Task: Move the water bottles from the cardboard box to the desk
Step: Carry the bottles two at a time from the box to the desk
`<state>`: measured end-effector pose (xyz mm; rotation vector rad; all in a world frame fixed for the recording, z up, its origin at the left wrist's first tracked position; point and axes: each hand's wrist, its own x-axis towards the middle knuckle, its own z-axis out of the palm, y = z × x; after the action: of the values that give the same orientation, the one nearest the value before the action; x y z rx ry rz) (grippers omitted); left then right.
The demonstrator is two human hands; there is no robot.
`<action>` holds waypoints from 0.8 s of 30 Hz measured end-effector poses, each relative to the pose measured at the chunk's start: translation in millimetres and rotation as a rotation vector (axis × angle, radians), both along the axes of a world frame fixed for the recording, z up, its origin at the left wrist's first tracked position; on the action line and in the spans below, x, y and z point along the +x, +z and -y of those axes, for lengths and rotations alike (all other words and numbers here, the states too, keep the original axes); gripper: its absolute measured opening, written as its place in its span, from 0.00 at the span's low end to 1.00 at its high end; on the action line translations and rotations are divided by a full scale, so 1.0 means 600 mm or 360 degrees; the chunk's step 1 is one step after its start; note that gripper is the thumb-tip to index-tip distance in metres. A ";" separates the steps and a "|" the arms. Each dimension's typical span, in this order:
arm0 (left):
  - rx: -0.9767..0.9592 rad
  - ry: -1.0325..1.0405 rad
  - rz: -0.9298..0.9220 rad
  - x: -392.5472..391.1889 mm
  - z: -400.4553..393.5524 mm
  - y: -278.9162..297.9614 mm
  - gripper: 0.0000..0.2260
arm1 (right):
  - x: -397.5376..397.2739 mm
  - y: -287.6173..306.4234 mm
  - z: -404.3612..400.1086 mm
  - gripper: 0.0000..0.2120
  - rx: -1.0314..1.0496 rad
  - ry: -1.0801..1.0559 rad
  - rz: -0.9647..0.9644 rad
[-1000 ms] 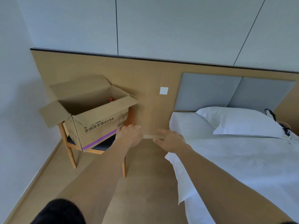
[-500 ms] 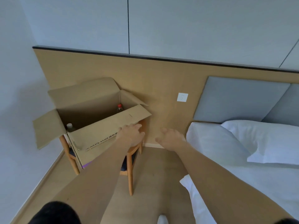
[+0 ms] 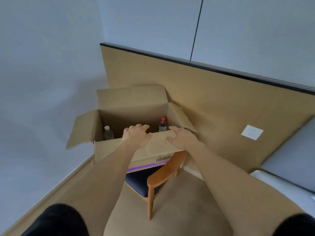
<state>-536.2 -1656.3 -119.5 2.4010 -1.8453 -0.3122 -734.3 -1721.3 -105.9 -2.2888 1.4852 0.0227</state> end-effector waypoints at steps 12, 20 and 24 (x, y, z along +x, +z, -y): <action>0.0080 0.0231 -0.0076 0.109 0.161 -0.048 0.23 | 0.155 -0.044 0.202 0.31 0.0002 0.0257 -0.0074; 0.0140 0.0144 -0.0138 0.135 0.295 -0.096 0.23 | 0.183 -0.092 0.328 0.31 0.0070 0.0257 -0.0112; 0.0198 0.0146 -0.0204 0.141 0.325 -0.126 0.23 | 0.197 -0.124 0.370 0.31 0.0171 0.0249 -0.0152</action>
<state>-451.7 -1851.4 -195.3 2.4713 -1.7031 -0.5739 -616.2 -1943.0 -180.6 -2.3389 1.3122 0.2538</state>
